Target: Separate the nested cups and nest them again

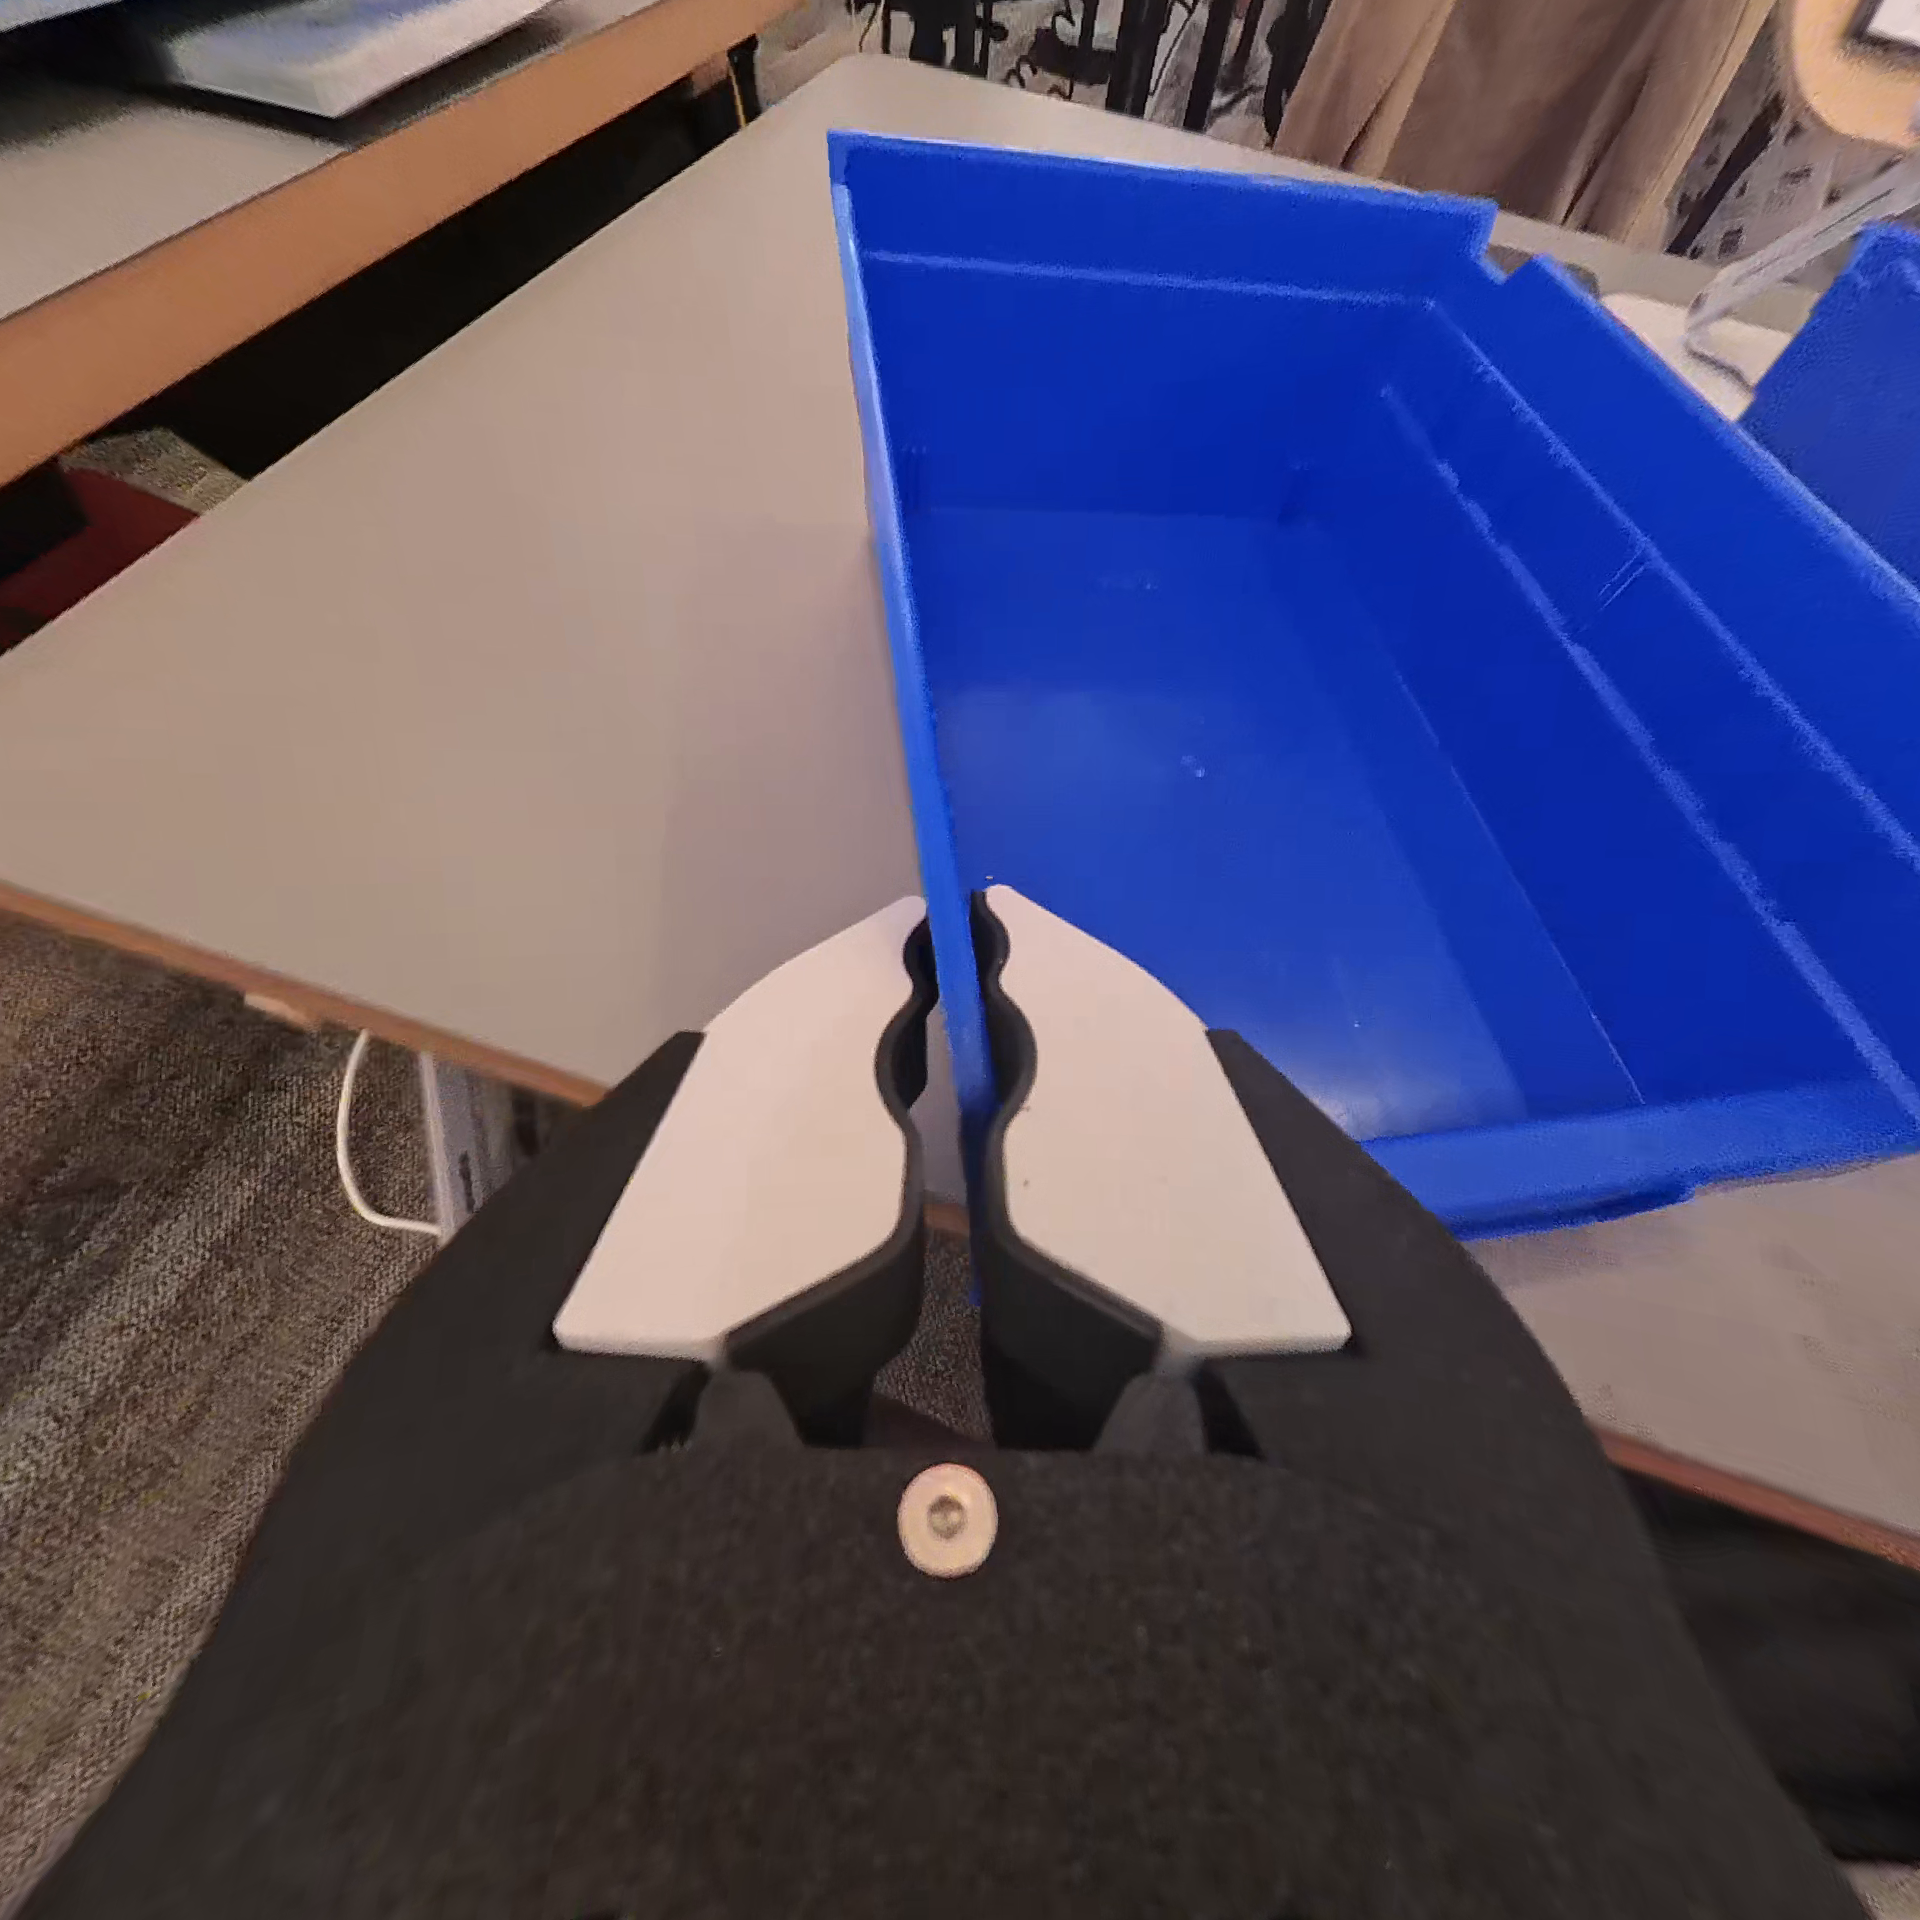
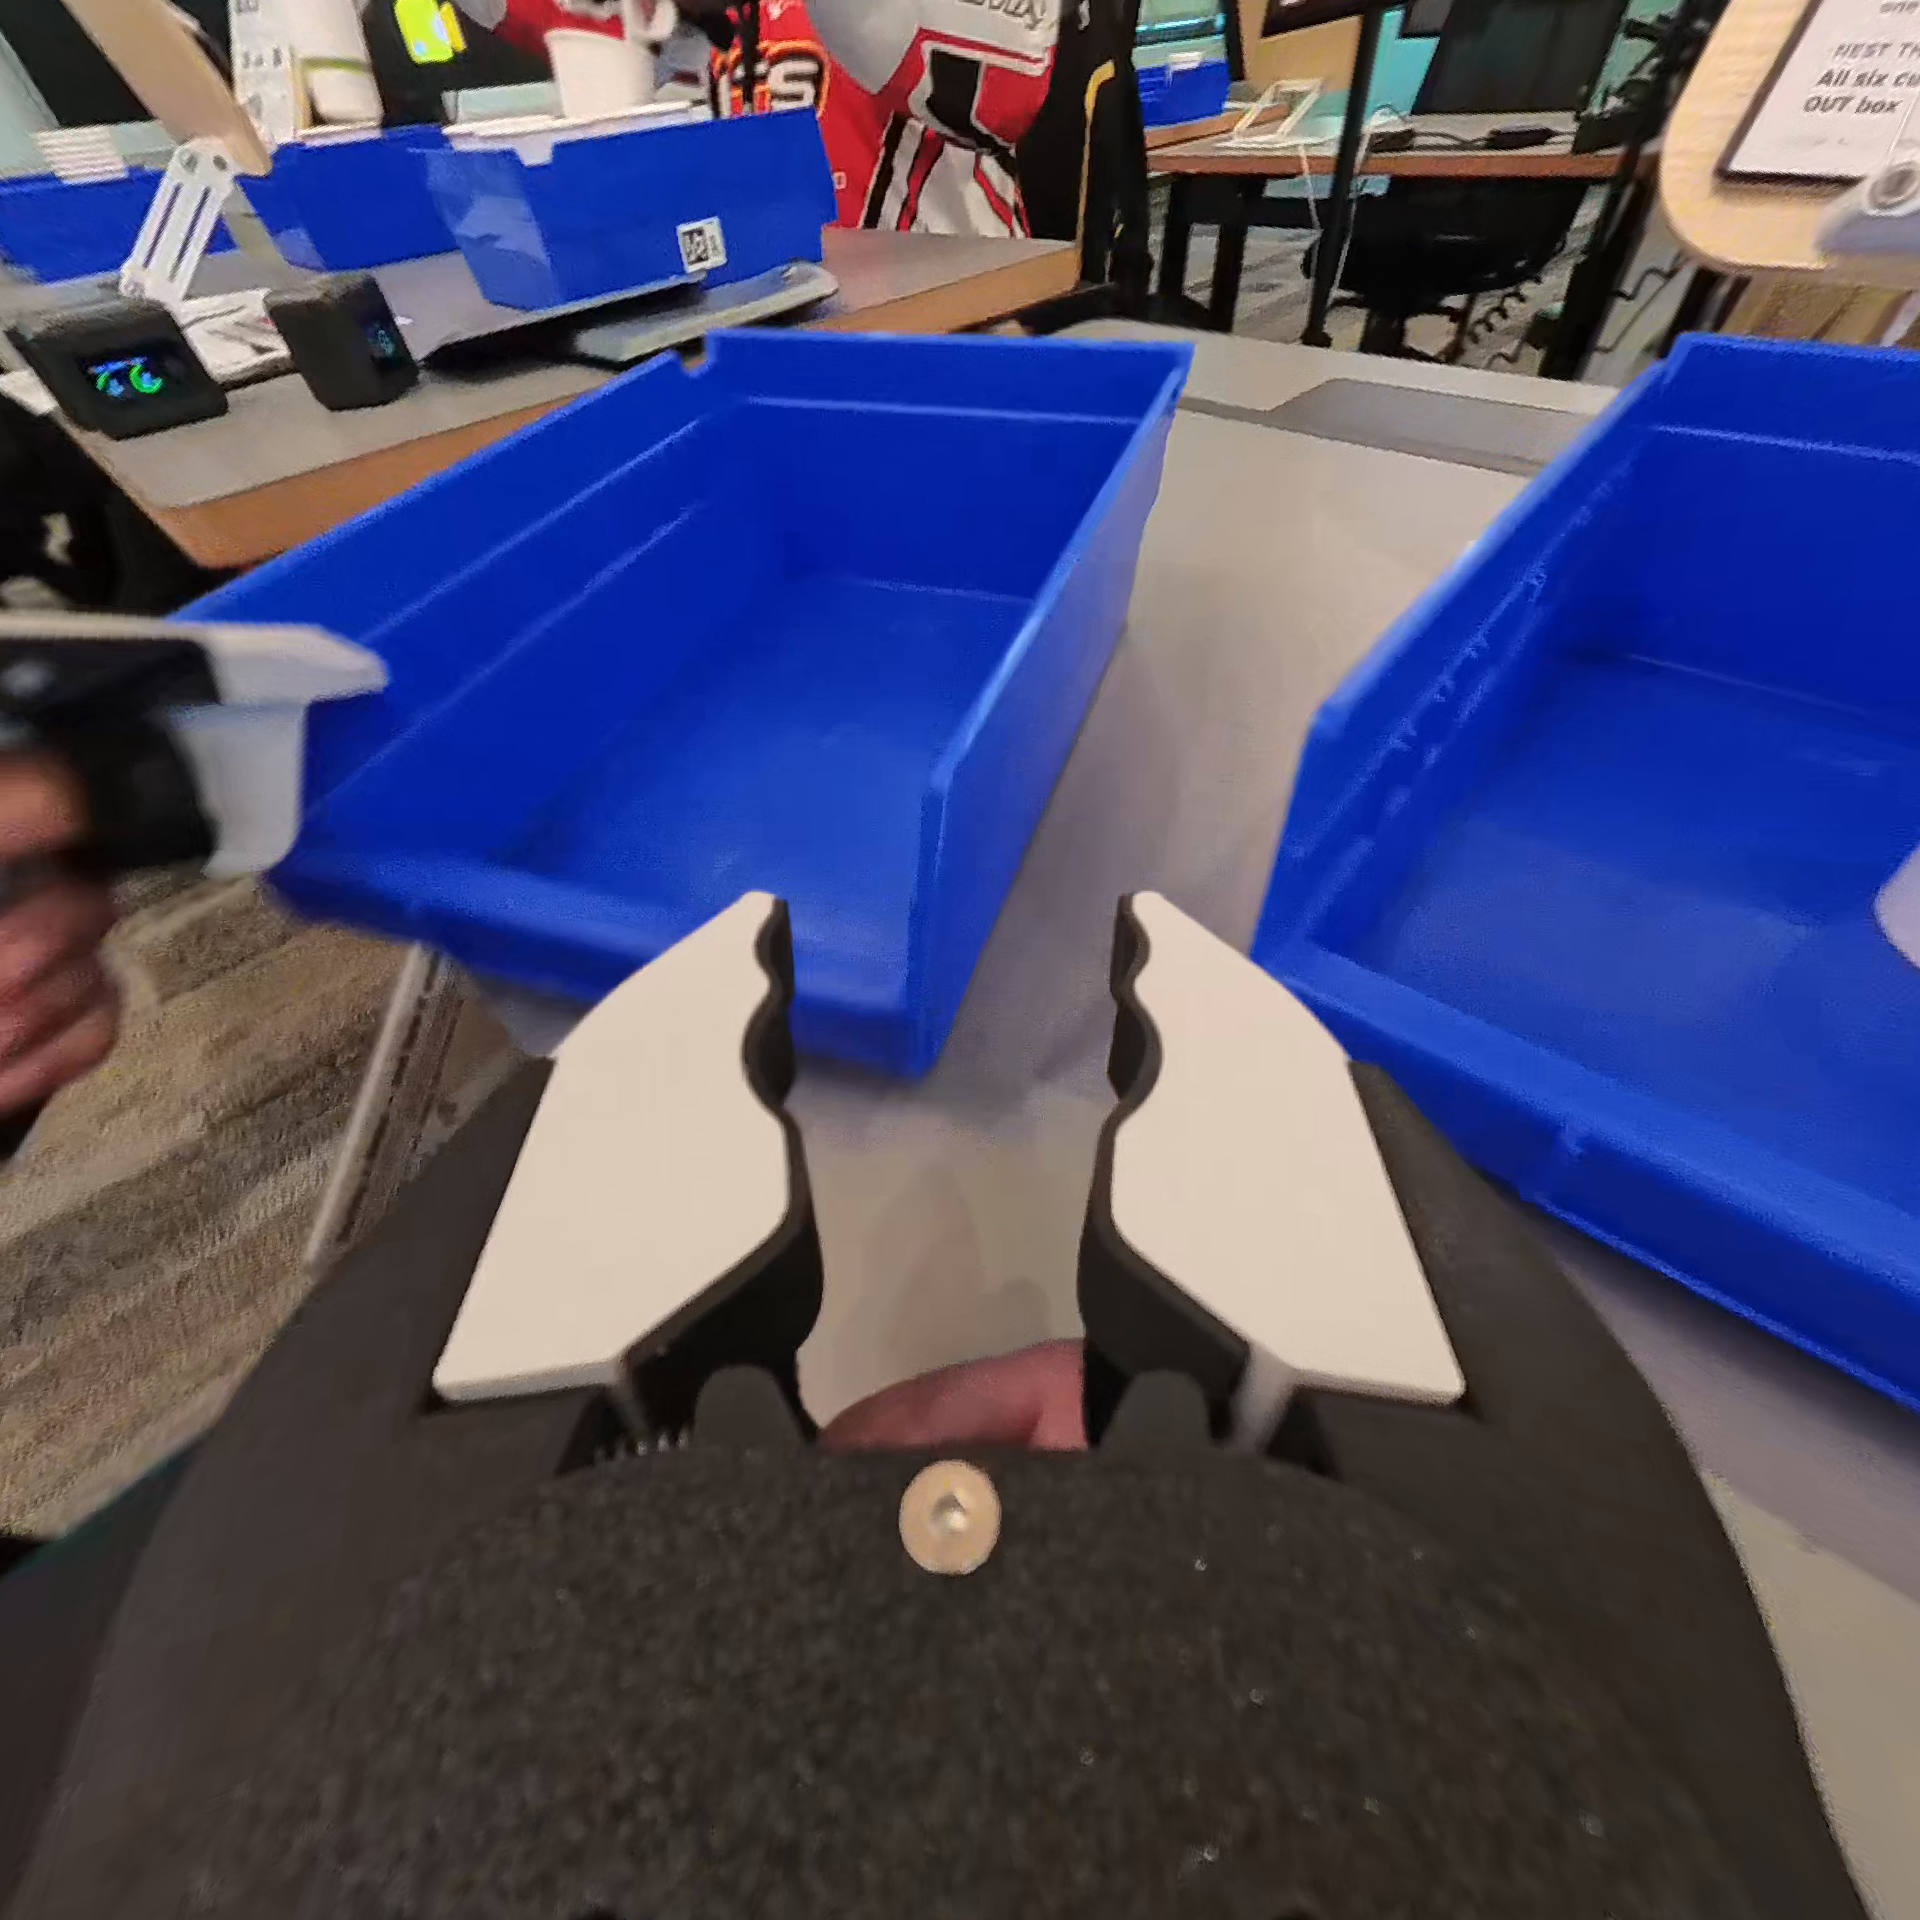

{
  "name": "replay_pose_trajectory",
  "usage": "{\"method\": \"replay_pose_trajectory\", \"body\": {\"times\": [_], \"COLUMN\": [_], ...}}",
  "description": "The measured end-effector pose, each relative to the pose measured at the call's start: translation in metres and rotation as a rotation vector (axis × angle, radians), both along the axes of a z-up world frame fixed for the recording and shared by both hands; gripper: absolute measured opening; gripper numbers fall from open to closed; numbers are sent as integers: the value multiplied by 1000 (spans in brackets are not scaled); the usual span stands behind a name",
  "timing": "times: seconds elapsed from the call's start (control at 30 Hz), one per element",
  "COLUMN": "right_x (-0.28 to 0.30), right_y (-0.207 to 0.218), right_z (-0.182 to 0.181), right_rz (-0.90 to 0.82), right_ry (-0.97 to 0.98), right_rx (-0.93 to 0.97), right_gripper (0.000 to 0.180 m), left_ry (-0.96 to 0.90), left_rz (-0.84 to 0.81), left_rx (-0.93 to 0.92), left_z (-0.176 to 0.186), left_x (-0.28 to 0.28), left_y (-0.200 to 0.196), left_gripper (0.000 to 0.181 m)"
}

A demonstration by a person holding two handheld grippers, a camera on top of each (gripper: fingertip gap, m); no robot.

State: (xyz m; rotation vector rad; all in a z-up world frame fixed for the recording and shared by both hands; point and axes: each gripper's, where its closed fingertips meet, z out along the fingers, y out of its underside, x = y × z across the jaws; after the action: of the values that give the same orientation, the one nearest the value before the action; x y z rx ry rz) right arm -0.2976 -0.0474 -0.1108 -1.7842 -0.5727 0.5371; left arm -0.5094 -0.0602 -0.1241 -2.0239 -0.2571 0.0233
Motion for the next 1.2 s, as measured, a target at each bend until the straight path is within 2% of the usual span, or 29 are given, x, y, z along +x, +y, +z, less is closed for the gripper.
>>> {"method": "replay_pose_trajectory", "body": {"times": [0.03,0.13,0.17,0.23,0.37,0.47,0.57,0.77,0.9,1.03,1.2], "right_x": [-8,-27,-30,-28,-29,-17,14,138,249,363,486], "right_y": [4,11,13,22,22,17,20,34,38,38,35], "right_z": [-1,-9,-10,-9,6,39,83,182,223,227,187], "right_rz": [-16,-17,-19,-73,-104,-119,-174,-387,-549,-720,-862], "right_ry": [13,27,43,33,26,78,124,195,196,132,58], "right_rx": [-3,-35,-54,-73,29,119,209,399,437,401,267], "right_gripper": [56,22,24,5,6,5,5,5,5,5,5], "left_ry": [-6,10,32,120,242,247,249,286,205,132,28], "left_rz": [3,7,10,54,133,139,92,-131,-321,-494,-612], "left_rx": [8,31,43,60,158,248,373,583,632,589,460], "left_z": [0,1,2,5,23,51,99,204,248,253,202], "left_x": [2,9,11,12,18,25,47,153,257,374,505], "left_y": [-10,-32,-38,-48,-63,-66,-54,-1,43,81,104], "left_gripper": [5,5,5,5,5,5,4,4,5,5,4]}}
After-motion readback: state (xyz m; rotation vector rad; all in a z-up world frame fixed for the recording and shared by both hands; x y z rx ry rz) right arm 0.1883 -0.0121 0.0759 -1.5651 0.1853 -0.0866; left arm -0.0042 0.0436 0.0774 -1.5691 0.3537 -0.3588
